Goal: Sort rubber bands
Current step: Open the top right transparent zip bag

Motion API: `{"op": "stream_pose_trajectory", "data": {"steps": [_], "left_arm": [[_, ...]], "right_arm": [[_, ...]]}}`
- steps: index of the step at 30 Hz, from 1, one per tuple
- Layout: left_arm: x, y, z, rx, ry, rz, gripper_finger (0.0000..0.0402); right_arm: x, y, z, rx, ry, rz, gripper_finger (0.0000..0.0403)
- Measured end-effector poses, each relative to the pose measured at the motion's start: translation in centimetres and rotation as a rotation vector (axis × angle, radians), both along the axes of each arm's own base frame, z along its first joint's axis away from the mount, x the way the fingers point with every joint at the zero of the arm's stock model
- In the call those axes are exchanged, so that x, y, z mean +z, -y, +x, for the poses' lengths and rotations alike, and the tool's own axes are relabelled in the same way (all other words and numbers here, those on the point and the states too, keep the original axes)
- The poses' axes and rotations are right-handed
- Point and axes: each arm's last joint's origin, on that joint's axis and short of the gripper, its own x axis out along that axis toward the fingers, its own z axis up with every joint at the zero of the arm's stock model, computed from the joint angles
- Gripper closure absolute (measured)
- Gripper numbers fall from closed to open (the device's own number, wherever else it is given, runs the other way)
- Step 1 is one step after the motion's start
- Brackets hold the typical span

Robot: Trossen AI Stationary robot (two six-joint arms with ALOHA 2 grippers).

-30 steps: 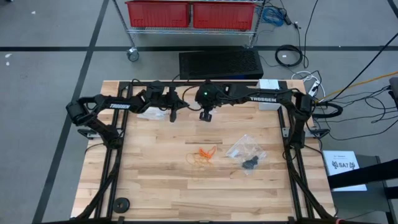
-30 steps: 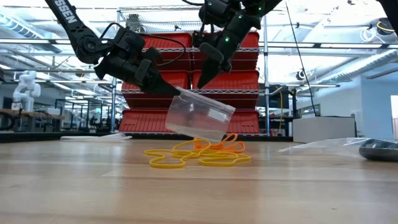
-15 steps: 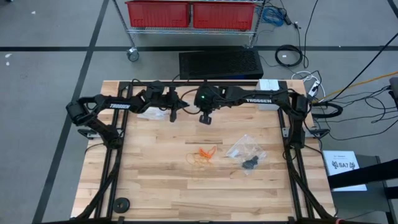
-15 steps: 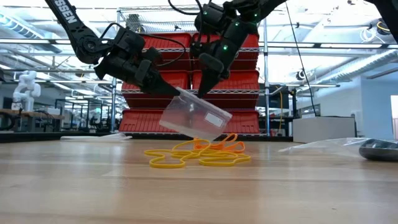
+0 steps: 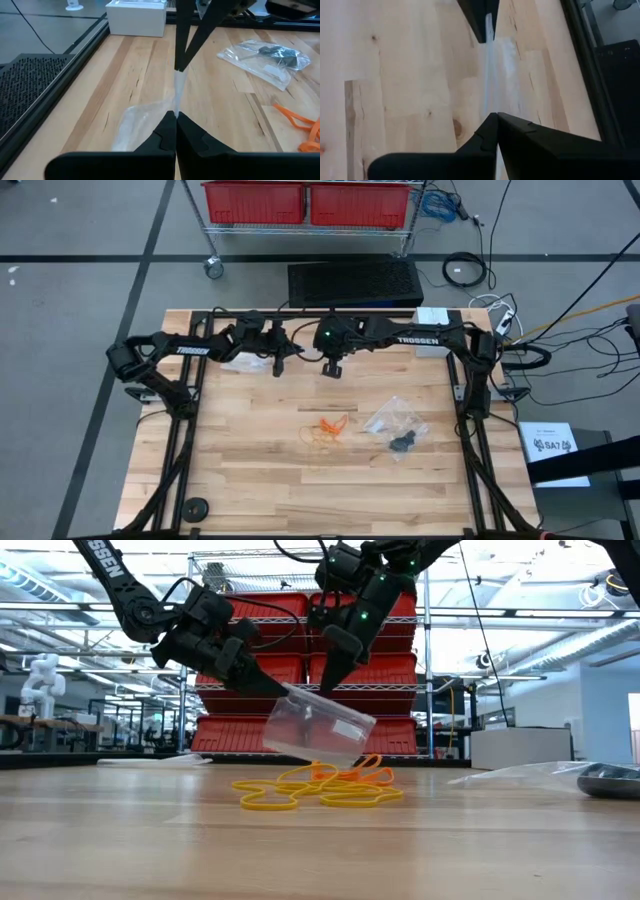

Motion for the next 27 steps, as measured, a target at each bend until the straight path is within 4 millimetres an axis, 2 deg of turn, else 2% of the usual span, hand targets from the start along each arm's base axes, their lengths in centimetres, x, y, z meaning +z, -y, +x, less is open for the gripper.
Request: {"op": "stream_pose_trajectory", "data": {"steps": [21,27], "left_arm": [[0.0,0.0,0.0,0.011,-0.004,0.001,0.0401],[0.0,0.0,0.0,0.012,-0.005,-0.001,0.0401]], "right_arm": [[-0.7,-0.1,0.9,0.013,0.032,-0.003,0.0403],[-2.7,-0.1,1.7,0.005,0.005,0.021,0.0403]]}}
